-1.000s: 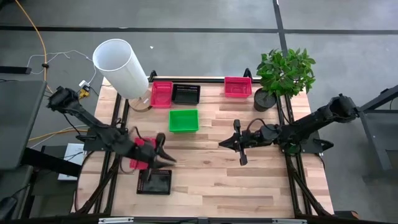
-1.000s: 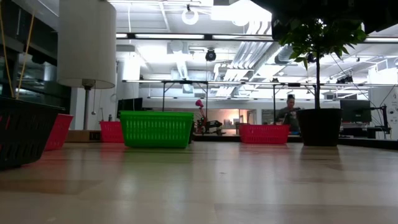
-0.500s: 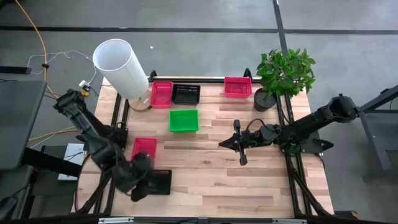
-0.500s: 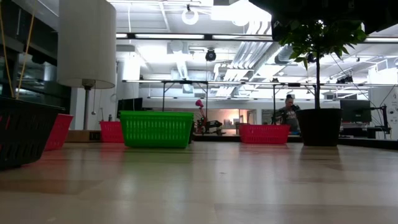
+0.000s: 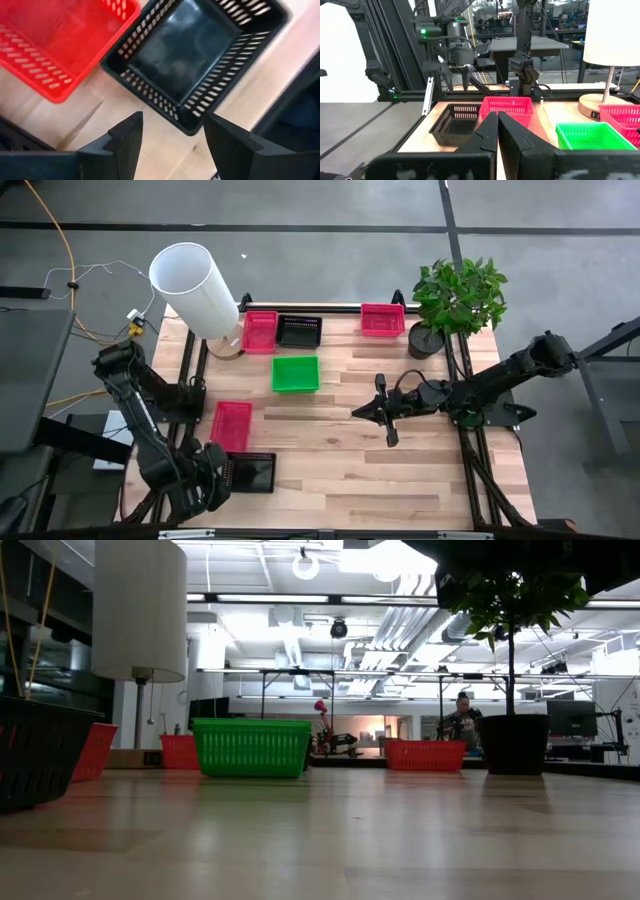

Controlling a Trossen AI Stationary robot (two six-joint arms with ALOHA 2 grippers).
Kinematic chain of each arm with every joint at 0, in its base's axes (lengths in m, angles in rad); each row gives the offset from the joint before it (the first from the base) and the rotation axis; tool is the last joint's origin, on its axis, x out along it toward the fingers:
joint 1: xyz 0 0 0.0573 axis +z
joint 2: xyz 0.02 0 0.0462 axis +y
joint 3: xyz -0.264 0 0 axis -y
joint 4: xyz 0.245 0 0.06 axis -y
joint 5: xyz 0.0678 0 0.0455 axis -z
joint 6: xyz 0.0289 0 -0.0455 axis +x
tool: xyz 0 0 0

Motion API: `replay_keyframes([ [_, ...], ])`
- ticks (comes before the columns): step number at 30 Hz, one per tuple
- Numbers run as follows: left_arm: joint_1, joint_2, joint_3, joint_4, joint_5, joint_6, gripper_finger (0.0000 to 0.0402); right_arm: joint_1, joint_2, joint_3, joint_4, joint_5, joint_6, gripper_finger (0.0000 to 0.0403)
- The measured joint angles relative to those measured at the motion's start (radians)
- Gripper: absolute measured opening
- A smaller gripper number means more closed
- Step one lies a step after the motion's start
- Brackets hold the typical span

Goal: Stack baskets by color
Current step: Stack the bottom black basket on top of the top black basket

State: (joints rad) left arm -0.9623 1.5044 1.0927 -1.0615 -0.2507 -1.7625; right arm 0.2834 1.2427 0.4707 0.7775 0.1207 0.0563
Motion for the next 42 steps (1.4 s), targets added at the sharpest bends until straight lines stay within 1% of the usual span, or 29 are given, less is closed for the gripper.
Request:
replay_keyframes([
  [7, 0.005, 0.109, 0.0, 0.001, 0.027, -0.017, 0.0198, 0.031, 0.0, 0.0, -0.003, 0.01, -0.007, 0.0],
  [11, 0.018, 0.143, 0.0, 0.004, 0.022, -0.019, 0.0198, 0.04, 0.0, 0.0, -0.003, 0.032, -0.01, 0.0],
  [15, 0.032, 0.169, 0.0, 0.007, 0.023, -0.038, 0.0198, 0.04, 0.0, 0.0, -0.003, 0.033, -0.011, 0.0],
  [20, 0.034, 0.188, -0.001, 0.003, 0.025, -0.047, 0.0198, 0.04, 0.0, 0.0, -0.003, 0.034, -0.011, 0.0],
  [25, 0.035, 0.189, -0.044, 0.012, 0.051, -0.092, 0.0198, 0.04, 0.0, 0.0, -0.009, 0.034, -0.011, 0.0],
  [27, 0.035, 0.189, -0.057, 0.019, 0.067, -0.095, 0.0198, 0.04, 0.0, 0.0, -0.011, 0.034, -0.011, 0.0],
  [34, 0.036, 0.189, -0.067, 0.044, 0.076, -0.087, 0.0194, 0.04, 0.0, 0.0, -0.011, 0.034, -0.011, 0.0],
  [36, 0.036, 0.189, -0.067, 0.044, 0.082, -0.086, 0.018, 0.04, 0.0, 0.0, -0.011, 0.034, -0.011, 0.0],
  [38, 0.036, 0.189, -0.067, 0.045, 0.085, -0.083, 0.0156, 0.04, 0.0, 0.0, -0.011, 0.034, -0.009, 0.0],
  [42, 0.036, 0.189, -0.064, 0.045, 0.095, -0.06, 0.0082, 0.04, 0.0, 0.0, -0.018, 0.034, -0.007, 0.0],
])
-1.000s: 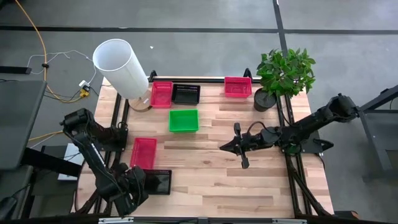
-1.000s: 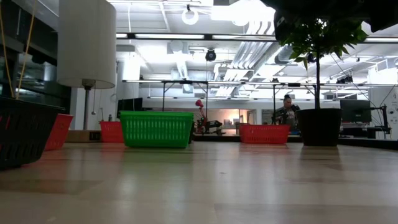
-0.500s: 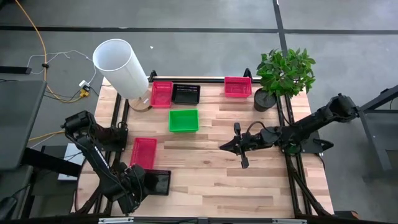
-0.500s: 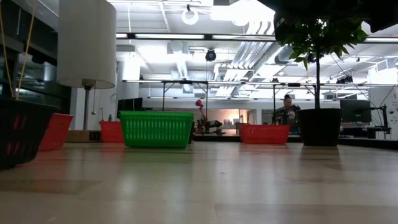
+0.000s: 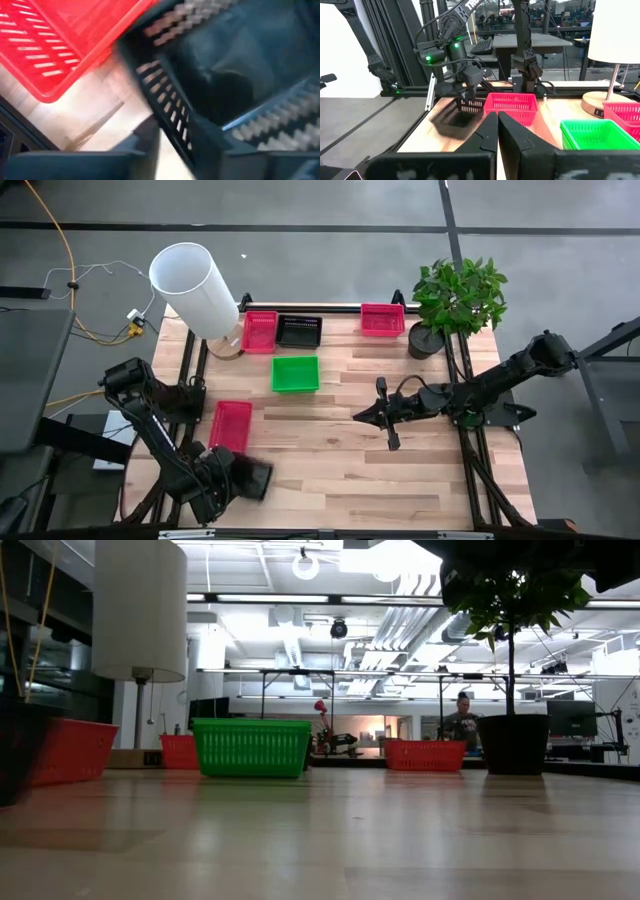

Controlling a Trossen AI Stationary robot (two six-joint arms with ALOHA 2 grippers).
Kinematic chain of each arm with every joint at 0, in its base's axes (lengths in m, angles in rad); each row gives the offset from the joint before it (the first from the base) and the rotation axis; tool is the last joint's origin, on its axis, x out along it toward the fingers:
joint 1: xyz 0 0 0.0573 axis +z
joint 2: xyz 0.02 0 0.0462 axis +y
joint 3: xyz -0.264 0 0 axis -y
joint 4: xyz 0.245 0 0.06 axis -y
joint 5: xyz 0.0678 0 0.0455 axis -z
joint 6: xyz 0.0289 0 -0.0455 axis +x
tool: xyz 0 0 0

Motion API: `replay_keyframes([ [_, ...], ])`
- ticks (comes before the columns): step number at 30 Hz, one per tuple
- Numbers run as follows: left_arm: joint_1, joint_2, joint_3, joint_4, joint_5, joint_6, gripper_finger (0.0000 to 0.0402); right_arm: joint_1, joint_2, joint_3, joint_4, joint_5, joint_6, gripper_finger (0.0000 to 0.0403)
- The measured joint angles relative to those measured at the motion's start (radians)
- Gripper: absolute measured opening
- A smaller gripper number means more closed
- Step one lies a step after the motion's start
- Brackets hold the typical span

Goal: Stack baskets by color
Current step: Stack the bottom black basket on top of the top black basket

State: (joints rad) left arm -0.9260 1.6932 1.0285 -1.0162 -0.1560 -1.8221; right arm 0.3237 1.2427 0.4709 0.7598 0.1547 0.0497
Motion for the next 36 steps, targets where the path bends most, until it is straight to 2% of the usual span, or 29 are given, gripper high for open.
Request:
replay_keyframes([
  [2, 0.0, -0.003, 0.008, 0.001, -0.001, 0.017, 0.0035, 0.0, 0.0, 0.0, -0.001, 0.0, 0.002, 0.0],
  [4, -0.003, -0.018, 0.02, 0.002, -0.016, 0.024, 0.001, 0.0, 0.0, 0.0, -0.001, 0.0, 0.003, 0.0],
  [9, -0.004, -0.091, 0.082, -0.044, -0.12, 0.042, 0.0005, 0.0, 0.0, 0.0, 0.0, 0.0, 0.002, 0.0],
  [13, 0.006, -0.183, 0.125, -0.053, -0.295, 0.095, 0.0002, 0.0, 0.0, 0.0, 0.0, 0.0, 0.003, 0.0],
  [17, 0.083, -0.273, 0.14, -0.059, -0.468, 0.249, 0.0001, 0.0, 0.0, 0.0, 0.002, 0.0, 0.002, 0.0],
  [24, 0.405, -0.352, 0.141, -0.026, -0.706, 0.69, 0.0, 0.0, 0.0, 0.0, 0.016, 0.0, 0.002, 0.0],
  [27, 0.569, -0.351, 0.139, 0.058, -0.746, 0.873, 0.0, 0.0, 0.0, 0.0, 0.016, 0.0, 0.002, 0.0],
  [29, 0.671, -0.346, 0.126, 0.175, -0.762, 0.995, 0.0, 0.0, 0.0, 0.0, 0.016, 0.0, 0.002, 0.0],
  [33, 0.872, -0.33, 0.079, 0.478, -0.709, 1.215, 0.0, 0.0, 0.0, 0.0, 0.014, 0.0, 0.003, 0.0],
  [36, 1.014, -0.328, 0.02, 0.649, -0.559, 1.258, 0.0, 0.0, 0.0, 0.0, 0.009, 0.0, 0.003, 0.0],
])
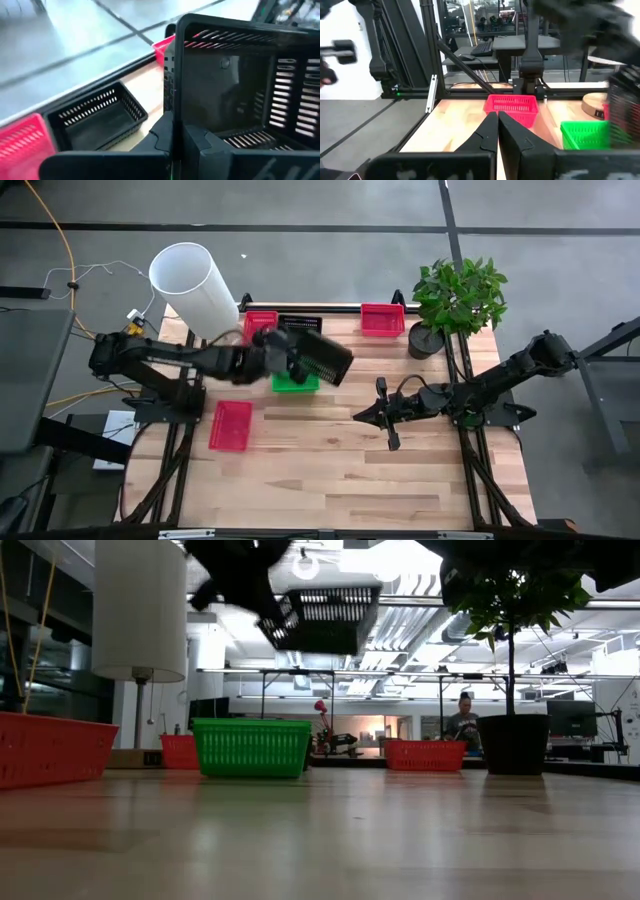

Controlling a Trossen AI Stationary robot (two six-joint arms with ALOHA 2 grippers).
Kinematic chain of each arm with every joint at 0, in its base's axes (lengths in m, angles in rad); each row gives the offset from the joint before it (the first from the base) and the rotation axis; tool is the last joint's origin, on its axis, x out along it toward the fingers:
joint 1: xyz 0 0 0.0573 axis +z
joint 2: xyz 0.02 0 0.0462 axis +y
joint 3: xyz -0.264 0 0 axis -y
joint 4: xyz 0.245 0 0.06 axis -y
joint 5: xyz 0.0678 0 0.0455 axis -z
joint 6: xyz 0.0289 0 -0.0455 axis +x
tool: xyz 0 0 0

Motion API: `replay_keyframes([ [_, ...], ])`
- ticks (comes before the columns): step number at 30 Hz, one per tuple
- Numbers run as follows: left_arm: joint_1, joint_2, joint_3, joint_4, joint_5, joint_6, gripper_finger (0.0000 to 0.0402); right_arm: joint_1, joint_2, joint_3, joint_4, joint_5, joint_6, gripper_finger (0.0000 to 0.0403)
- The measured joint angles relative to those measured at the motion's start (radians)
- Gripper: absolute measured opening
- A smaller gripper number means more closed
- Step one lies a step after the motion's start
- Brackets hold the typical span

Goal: Stack baskets by color
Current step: Stack the bottom black basket on top of the top black basket

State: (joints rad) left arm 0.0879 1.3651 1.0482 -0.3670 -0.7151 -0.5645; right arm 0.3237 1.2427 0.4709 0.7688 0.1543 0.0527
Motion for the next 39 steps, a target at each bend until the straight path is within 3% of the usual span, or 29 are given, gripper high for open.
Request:
replay_keyframes([
  [5, 0.167, 0.0, -0.106, 0.102, 0.097, -0.084, 0.0, 0.0, 0.0, 0.0, -0.01, 0.0, 0.022, 0.0],
  [16, 0.35, 0.0, -0.136, 0.083, 0.102, -0.141, 0.0, 0.0, 0.0, 0.0, -0.008, 0.0, 0.037, 0.0],
  [21, 0.393, 0.051, -0.136, 0.032, 0.102, -0.14, 0.0, 0.0, 0.0, 0.0, -0.009, 0.0, 0.037, 0.0],
  [31, 0.439, 0.197, -0.135, 0.109, 0.166, -0.139, 0.0, 0.0, 0.0, 0.0, -0.011, 0.002, 0.036, 0.0],
  [39, 0.444, 0.206, -0.135, 0.112, 0.162, -0.139, 0.0, 0.0, 0.0, 0.0, -0.024, 0.003, 0.036, 0.0],
])
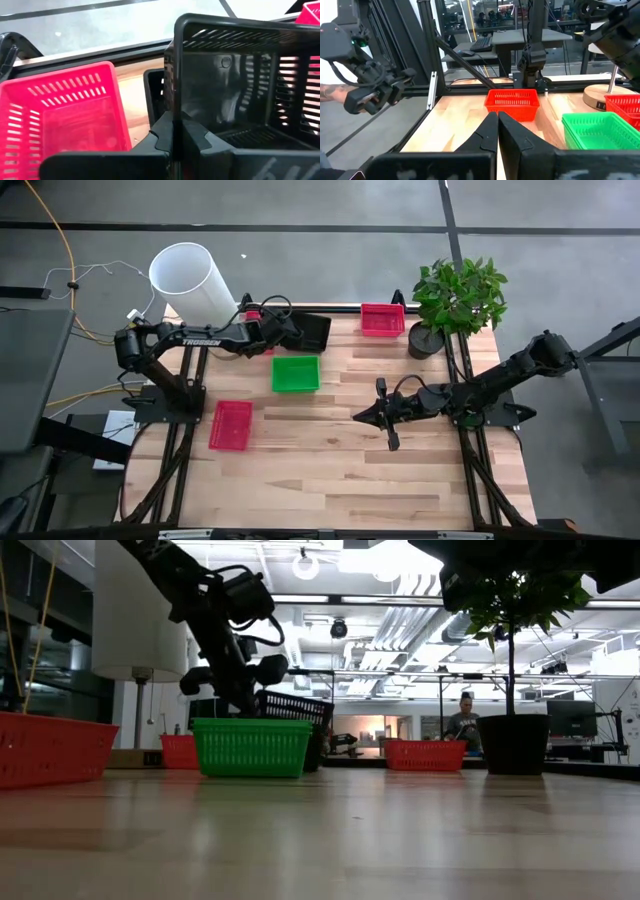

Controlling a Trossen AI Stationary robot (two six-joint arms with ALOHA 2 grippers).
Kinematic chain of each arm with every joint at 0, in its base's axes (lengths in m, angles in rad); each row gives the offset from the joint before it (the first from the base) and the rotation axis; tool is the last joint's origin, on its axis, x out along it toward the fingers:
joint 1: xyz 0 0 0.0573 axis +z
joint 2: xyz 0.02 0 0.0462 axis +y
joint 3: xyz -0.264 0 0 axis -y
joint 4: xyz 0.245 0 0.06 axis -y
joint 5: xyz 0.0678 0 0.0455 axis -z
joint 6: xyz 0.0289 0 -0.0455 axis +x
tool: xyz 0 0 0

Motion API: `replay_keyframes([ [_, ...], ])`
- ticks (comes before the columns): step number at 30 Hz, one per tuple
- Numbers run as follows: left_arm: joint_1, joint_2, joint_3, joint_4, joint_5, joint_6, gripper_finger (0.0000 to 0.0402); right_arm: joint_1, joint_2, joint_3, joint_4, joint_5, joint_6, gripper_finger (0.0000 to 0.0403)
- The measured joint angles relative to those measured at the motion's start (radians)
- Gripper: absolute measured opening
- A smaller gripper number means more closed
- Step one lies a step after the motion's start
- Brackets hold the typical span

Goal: Stack baskets by color
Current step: Stack the bottom black basket on top of the top black basket, then stack the bottom red basket on top of the left top red basket

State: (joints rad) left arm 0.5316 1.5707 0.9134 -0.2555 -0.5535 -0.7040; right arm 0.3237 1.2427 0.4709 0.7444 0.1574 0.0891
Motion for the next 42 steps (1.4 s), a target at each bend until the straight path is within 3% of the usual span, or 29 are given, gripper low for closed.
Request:
replay_keyframes([
  [10, -0.003, 0.0, 0.0, 0.039, 0.049, 0.019, 0.0024, 0.0, 0.0, 0.0, 0.0, 0.002, 0.0, 0.0],
  [23, -0.003, -0.02, 0.0, 0.048, 0.094, 0.076, 0.0129, 0.0, 0.0, 0.0, 0.0, 0.002, 0.0, 0.0],
  [30, -0.002, -0.104, 0.002, 0.051, 0.102, 0.11, 0.0174, 0.0, 0.0, 0.0, 0.0, 0.002, 0.0, 0.0],
  [36, -0.012, -0.164, 0.002, 0.067, 0.168, 0.142, 0.0186, 0.0, 0.0, 0.0, 0.0, 0.002, 0.0, 0.0],
  [42, -0.089, -0.199, 0.002, 0.185, 0.277, 0.207, 0.0184, 0.0, 0.0, 0.0, 0.0, 0.033, 0.0, 0.0],
])
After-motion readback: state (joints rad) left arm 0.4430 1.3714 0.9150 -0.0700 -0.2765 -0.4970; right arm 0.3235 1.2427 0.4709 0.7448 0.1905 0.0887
